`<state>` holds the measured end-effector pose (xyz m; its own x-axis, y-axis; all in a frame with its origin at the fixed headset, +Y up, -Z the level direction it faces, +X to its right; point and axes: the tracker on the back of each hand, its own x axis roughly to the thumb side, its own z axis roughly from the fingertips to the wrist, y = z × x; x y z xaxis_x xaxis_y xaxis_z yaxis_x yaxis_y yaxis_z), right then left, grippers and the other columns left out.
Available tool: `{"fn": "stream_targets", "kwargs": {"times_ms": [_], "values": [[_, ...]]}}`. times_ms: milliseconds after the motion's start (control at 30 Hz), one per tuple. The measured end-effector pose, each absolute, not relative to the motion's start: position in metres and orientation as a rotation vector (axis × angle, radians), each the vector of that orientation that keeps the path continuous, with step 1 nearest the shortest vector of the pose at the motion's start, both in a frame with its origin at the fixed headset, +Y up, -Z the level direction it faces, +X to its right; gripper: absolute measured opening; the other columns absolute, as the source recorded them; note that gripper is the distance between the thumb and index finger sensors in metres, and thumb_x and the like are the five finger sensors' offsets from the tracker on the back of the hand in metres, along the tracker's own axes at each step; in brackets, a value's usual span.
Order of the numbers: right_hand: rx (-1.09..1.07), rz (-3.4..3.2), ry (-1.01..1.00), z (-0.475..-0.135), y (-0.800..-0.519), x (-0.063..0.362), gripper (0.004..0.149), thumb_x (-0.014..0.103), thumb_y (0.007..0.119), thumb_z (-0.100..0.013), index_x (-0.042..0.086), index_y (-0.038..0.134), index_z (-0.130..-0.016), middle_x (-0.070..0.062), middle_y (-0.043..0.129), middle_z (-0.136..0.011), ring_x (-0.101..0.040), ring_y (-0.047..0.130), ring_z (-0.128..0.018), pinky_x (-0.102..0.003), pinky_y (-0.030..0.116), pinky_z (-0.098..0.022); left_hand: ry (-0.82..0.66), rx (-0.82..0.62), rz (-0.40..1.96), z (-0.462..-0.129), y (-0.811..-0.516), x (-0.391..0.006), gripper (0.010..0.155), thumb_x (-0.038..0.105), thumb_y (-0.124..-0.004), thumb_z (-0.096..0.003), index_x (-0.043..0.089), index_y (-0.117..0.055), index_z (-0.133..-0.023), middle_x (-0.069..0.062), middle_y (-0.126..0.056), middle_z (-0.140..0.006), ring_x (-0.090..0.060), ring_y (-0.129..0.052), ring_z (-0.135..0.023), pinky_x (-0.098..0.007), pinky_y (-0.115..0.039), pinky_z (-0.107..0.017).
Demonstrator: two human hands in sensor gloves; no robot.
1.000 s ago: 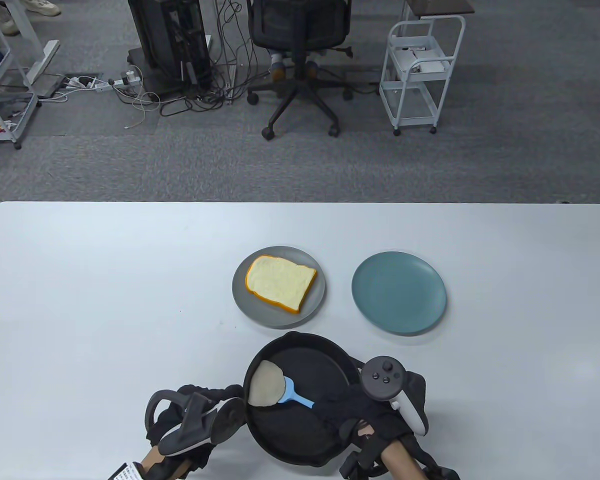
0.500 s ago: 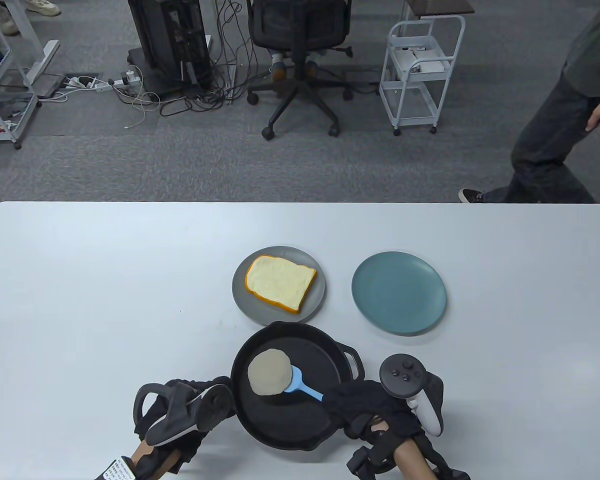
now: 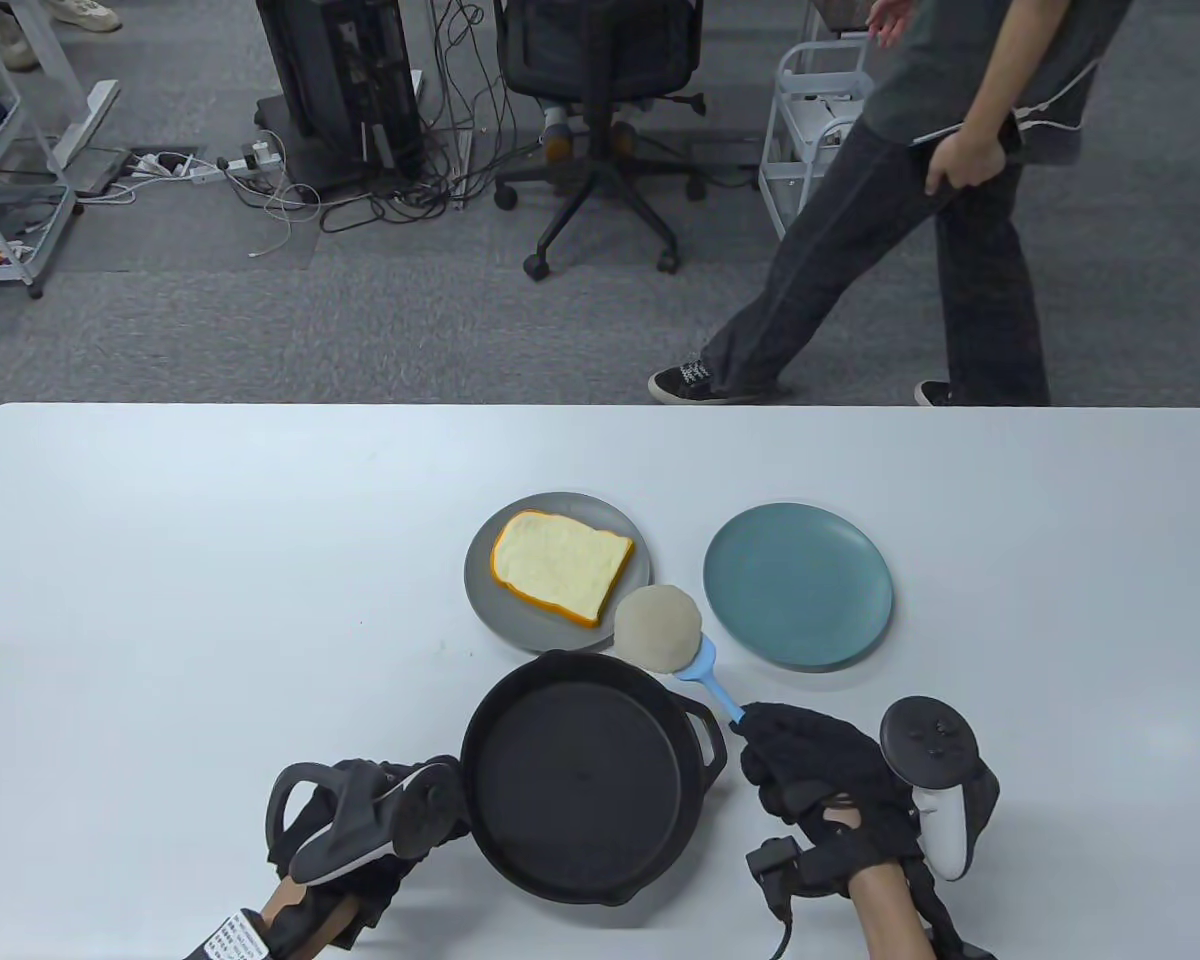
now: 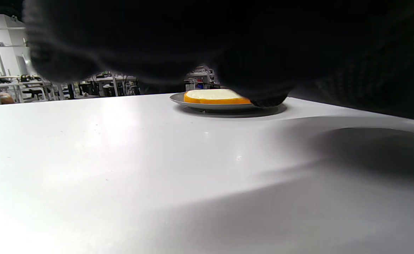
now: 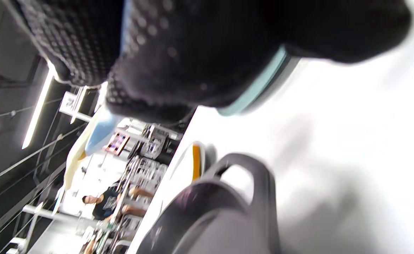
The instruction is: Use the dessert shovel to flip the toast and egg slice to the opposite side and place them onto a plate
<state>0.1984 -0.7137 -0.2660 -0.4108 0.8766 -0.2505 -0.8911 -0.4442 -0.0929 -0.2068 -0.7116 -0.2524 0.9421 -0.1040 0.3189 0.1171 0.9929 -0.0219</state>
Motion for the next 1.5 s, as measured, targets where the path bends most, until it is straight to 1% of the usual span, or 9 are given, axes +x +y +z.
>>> {"fn": "stream_targets", "kwargs": {"times_ms": [200,333,467,600,733,800,1000,1267,1500], "values": [[-0.472,2.038,0.005,-0.285,-0.716,0.232,0.05,0.049,0.09,-0.038,0.016,0.099,-0.074,0.006,0.112,-0.041,-0.01,0.103,-0.016,-0.033,0.088,-0.017,-0.339,-0.034,-0.102,-0.251,-0.711,-0.205,0.058,0.063,-0.086,-0.0276,0.034,-0.093,-0.078,0.017,-0.1,-0.019,-0.012,-0.097,-0.001,-0.038,-0.091,-0.031],[-0.562,2.037,0.029,-0.295,-0.722,0.249,0.053,0.048,0.092,-0.038,0.015,0.096,-0.078,0.006,0.111,-0.046,-0.01,0.104,-0.02,-0.033,0.088,-0.02,-0.353,-0.04,-0.097,-0.249,-0.71,-0.203,0.058,0.063,-0.086,-0.0277,0.034,-0.092,-0.078,0.017,-0.1,-0.02,-0.012,-0.098,-0.002,-0.038,-0.091,-0.031],[-0.687,2.073,0.058,-0.305,-0.732,0.257,0.052,0.046,0.094,-0.038,0.015,0.096,-0.079,0.006,0.111,-0.047,-0.01,0.104,-0.021,-0.033,0.088,-0.021,-0.358,-0.038,-0.093,-0.248,-0.709,-0.202,0.058,0.063,-0.086,-0.0275,0.034,-0.092,-0.078,0.017,-0.1,-0.02,-0.012,-0.098,-0.002,-0.038,-0.091,-0.031],[-0.746,2.149,0.069,-0.313,-0.74,0.251,0.05,0.045,0.094,-0.038,0.017,0.096,-0.079,0.005,0.111,-0.048,-0.011,0.104,-0.022,-0.033,0.088,-0.022,-0.359,-0.034,-0.089,-0.248,-0.709,-0.202,0.058,0.063,-0.086,-0.0276,0.034,-0.093,-0.078,0.017,-0.1,-0.02,-0.012,-0.098,-0.002,-0.038,-0.091,-0.031],[-0.749,2.326,0.036,-0.317,-0.743,0.239,0.049,0.045,0.093,-0.038,0.018,0.097,-0.079,0.005,0.111,-0.049,-0.012,0.104,-0.024,-0.034,0.088,-0.023,-0.358,-0.033,-0.086,-0.248,-0.71,-0.202,0.058,0.063,-0.086,-0.0276,0.034,-0.092,-0.078,0.017,-0.1,-0.02,-0.012,-0.098,-0.002,-0.038,-0.091,-0.031],[-0.75,2.437,-0.009,-0.319,-0.741,0.233,0.048,0.045,0.093,-0.038,0.019,0.097,-0.079,0.005,0.111,-0.049,-0.012,0.104,-0.024,-0.034,0.088,-0.023,-0.358,-0.033,-0.088,-0.248,-0.71,-0.202,0.058,0.063,-0.086,-0.0277,0.034,-0.092,-0.078,0.017,-0.1,-0.02,-0.012,-0.098,-0.002,-0.038,-0.091,-0.031],[-0.75,2.807,-0.238,-0.321,-0.734,0.218,0.048,0.044,0.093,-0.037,0.02,0.097,-0.079,0.005,0.111,-0.05,-0.012,0.104,-0.025,-0.035,0.088,-0.024,-0.357,-0.038,-0.096,-0.248,-0.71,-0.202,0.058,0.063,-0.086,-0.0275,0.034,-0.093,-0.078,0.017,-0.1,-0.02,-0.012,-0.098,-0.002,-0.038,-0.091,-0.031],[-0.681,3.158,-0.456,-0.323,-0.726,0.201,0.048,0.044,0.092,-0.039,0.02,0.095,-0.081,0.005,0.111,-0.052,-0.011,0.104,-0.026,-0.033,0.089,-0.024,-0.356,-0.031,-0.095,-0.248,-0.71,-0.201,0.058,0.063,-0.086,-0.0276,0.034,-0.092,-0.078,0.017,-0.1,-0.02,-0.012,-0.098,-0.002,-0.038,-0.091,-0.031],[-0.71,3.261,-0.502,-0.321,-0.725,0.203,0.05,0.043,0.089,-0.041,0.017,0.093,-0.083,0.005,0.109,-0.054,-0.011,0.103,-0.027,-0.034,0.088,-0.025,-0.362,-0.021,-0.095,-0.248,-0.71,-0.201,0.058,0.063,-0.086,-0.0276,0.034,-0.092,-0.078,0.017,-0.1,-0.02,-0.012,-0.098,-0.002,-0.038,-0.091,-0.03]]}}
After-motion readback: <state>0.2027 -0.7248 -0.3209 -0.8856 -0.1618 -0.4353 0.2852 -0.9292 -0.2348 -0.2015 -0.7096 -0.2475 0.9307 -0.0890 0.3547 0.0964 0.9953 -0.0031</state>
